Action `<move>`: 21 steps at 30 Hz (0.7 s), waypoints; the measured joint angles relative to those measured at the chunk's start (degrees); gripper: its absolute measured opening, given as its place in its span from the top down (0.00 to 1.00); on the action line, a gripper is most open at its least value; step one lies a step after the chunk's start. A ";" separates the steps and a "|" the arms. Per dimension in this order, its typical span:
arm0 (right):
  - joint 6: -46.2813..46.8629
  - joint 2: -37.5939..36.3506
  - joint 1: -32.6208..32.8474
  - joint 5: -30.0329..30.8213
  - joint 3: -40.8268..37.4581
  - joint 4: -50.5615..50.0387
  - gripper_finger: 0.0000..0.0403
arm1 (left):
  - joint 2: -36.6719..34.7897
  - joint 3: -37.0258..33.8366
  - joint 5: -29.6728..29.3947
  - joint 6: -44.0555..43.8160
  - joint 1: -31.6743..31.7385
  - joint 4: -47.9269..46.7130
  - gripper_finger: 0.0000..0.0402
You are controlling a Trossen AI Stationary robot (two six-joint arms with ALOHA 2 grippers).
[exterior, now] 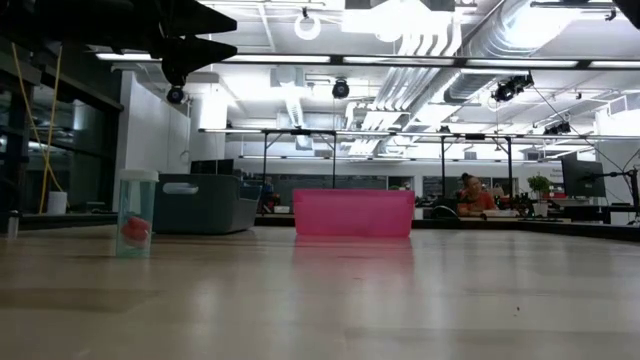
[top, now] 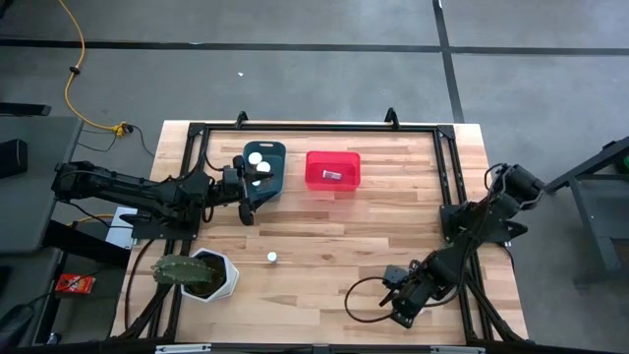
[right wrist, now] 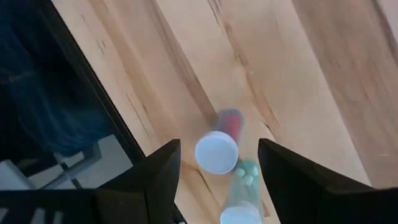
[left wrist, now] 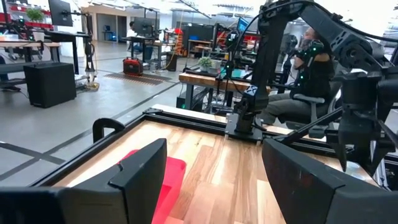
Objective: Pick and place medicine bottles into bin by pill shape (circle, oval)
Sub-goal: Put the right blue capsule bottle into the blue bin
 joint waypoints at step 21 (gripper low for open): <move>3.41 2.70 0.00 -1.02 -0.09 0.50 0.48 | 0.00 0.00 0.00 0.00 -0.01 -0.02 0.37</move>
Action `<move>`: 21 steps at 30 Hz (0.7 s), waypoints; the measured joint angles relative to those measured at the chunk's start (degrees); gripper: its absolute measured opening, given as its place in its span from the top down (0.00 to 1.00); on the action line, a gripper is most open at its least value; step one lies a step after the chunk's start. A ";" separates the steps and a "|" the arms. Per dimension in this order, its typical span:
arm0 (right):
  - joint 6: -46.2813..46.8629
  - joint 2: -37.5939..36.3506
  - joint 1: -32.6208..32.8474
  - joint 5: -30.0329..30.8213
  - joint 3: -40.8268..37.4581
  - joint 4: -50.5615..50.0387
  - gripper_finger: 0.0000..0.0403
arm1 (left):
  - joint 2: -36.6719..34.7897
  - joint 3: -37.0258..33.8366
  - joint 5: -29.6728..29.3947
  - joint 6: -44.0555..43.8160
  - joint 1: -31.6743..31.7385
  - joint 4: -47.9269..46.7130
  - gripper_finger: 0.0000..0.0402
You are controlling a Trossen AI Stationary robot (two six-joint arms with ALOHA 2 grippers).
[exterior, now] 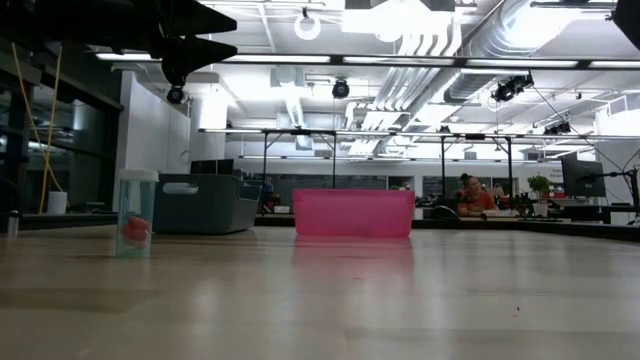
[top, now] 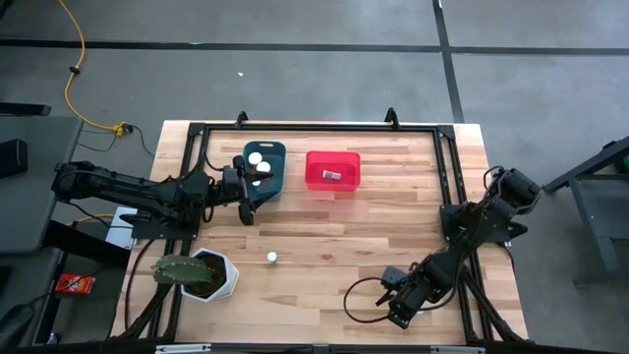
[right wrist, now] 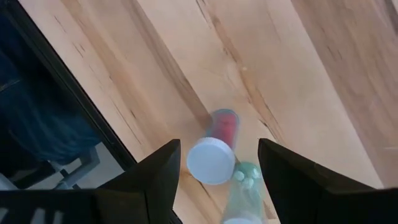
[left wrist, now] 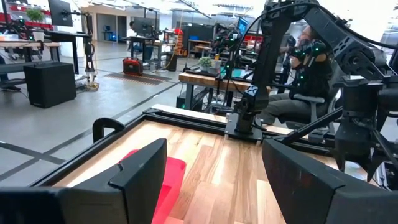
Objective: Pick and place medicine bottles into bin by pill shape (circle, oval)
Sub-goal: Put the right blue capsule bottle into the blue bin
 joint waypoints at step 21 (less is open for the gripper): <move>6.96 0.30 0.00 -1.80 0.00 0.00 0.48 | -0.01 0.00 0.00 -0.02 0.00 -0.23 0.37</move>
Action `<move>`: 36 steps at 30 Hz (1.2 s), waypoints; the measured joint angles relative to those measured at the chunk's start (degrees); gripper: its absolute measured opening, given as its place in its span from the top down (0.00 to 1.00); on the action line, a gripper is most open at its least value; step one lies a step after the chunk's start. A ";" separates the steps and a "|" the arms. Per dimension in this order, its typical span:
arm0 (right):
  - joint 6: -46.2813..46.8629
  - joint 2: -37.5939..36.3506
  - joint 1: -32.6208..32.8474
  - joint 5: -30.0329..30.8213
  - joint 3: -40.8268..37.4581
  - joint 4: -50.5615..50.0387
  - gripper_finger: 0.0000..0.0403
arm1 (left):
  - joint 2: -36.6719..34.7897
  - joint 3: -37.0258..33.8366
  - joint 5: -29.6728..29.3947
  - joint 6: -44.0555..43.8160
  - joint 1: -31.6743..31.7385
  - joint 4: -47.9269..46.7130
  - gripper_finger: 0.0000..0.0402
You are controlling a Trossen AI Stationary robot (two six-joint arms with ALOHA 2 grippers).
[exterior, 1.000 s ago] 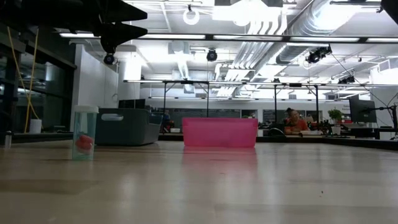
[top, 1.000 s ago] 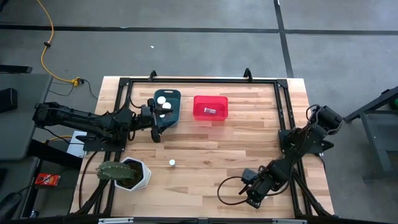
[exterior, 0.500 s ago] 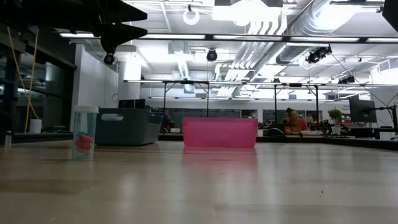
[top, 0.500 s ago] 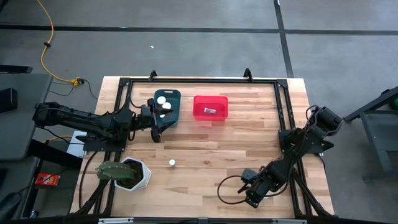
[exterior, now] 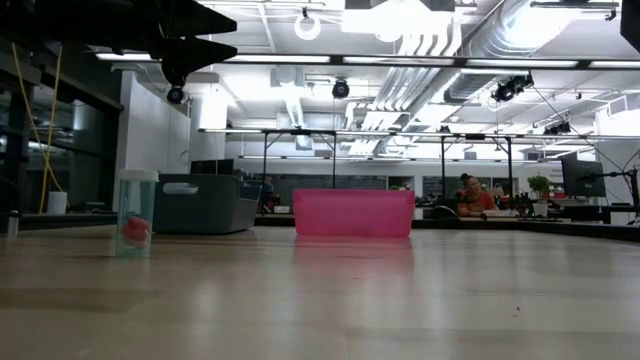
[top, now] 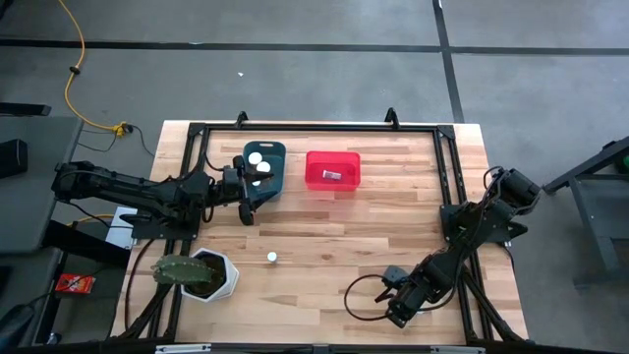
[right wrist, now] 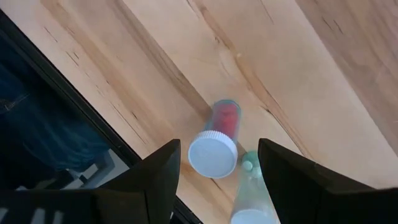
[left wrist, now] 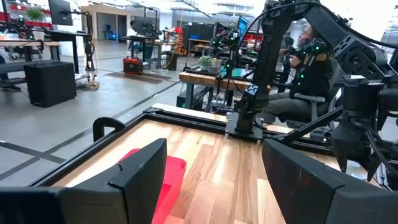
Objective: Pick and place medicine bottles into bin by pill shape (circle, oval)
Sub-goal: Put the right blue capsule bottle into the blue bin
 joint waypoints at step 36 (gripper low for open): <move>4.06 0.55 -0.55 -0.90 0.00 0.42 0.48 | 0.01 0.00 0.00 -0.01 0.00 -0.14 0.37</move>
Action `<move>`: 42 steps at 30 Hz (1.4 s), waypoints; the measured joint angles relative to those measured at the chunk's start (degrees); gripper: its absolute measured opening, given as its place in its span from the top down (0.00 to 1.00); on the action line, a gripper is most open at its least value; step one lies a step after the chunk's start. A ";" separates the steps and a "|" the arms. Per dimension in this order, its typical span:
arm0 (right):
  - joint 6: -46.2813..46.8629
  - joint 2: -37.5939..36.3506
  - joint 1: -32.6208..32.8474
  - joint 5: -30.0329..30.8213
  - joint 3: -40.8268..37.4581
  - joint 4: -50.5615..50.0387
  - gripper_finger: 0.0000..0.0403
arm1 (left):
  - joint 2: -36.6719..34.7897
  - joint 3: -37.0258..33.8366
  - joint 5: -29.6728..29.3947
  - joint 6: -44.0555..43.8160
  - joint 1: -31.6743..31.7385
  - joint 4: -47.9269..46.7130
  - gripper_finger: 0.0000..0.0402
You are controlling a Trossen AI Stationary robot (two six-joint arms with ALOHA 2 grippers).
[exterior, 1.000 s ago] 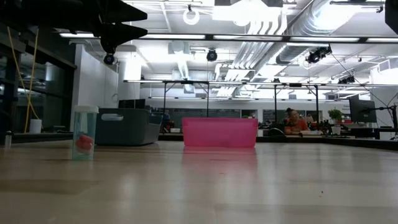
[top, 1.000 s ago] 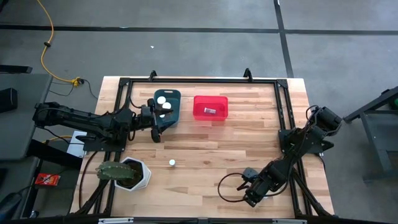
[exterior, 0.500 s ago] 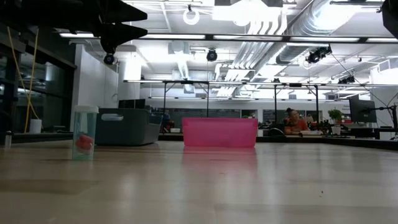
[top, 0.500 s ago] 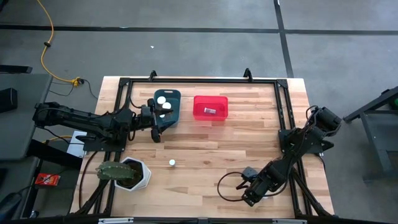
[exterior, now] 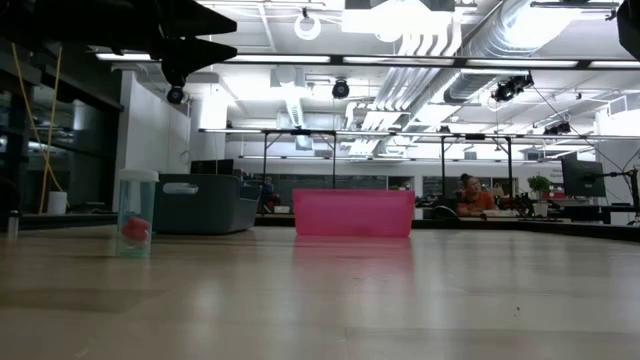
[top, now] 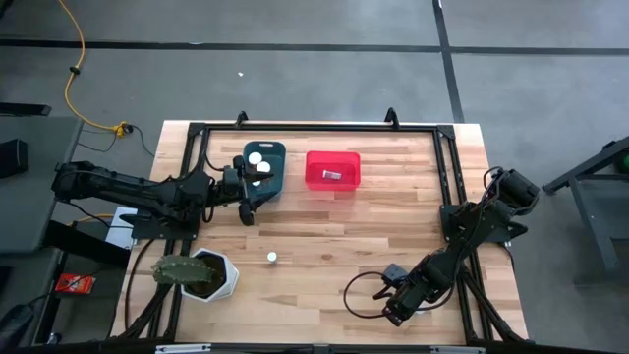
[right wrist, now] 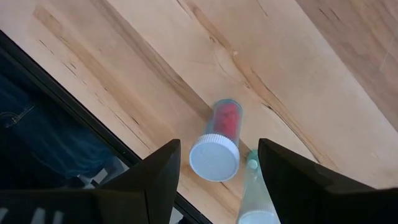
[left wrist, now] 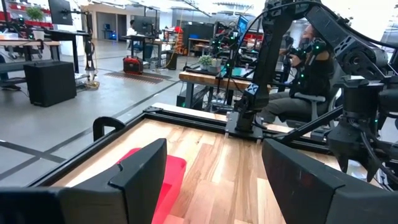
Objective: Pick and place medicine bottles into bin by pill shape (circle, oval)
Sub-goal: Put the right blue capsule bottle into the blue bin
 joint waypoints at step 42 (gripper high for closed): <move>-3.69 -0.04 -0.02 0.40 0.00 -0.02 0.72 | -0.01 0.00 0.02 -0.39 0.00 0.00 0.37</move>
